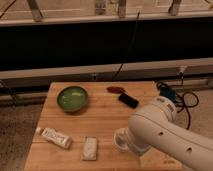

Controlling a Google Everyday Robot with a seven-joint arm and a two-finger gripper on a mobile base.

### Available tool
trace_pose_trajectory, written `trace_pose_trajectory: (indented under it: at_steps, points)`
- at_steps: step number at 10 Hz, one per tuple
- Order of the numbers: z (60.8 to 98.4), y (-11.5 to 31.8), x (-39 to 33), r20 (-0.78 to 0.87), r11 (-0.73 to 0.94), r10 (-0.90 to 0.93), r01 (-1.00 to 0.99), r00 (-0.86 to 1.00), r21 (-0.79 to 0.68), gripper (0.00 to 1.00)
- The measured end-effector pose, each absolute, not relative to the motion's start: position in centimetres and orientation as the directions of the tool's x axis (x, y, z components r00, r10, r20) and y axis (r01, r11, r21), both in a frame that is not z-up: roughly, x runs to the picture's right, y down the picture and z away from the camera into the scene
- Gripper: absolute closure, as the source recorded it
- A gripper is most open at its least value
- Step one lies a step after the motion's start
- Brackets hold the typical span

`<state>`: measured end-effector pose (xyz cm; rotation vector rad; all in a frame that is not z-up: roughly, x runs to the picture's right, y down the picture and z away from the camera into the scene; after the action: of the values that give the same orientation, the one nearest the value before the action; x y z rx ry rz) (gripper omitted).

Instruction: Place the ceramic cup in the ceramic bowl

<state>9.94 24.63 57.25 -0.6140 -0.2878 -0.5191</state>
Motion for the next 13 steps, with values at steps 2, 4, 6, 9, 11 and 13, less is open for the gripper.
trace_pose_trajectory:
  at_steps: [2, 4, 6, 9, 11, 13]
  points:
    - [59.4, 26.1, 10.0, 0.414, 0.695, -0.366, 0.541, 0.833, -0.473, 0.20]
    - [63.1, 27.3, 10.4, 0.415, 0.701, -0.350, 0.529, 0.840, -0.479, 0.20]
    - [65.9, 27.2, 10.9, 0.410, 0.707, -0.337, 0.515, 0.847, -0.484, 0.20]
    - [68.6, 27.2, 12.7, 0.384, 0.724, -0.306, 0.475, 0.871, -0.501, 0.20]
    - [69.6, 27.7, 13.4, 0.373, 0.722, -0.300, 0.464, 0.878, -0.513, 0.22]
    - [70.3, 28.2, 13.7, 0.362, 0.723, -0.300, 0.458, 0.882, -0.517, 0.39]
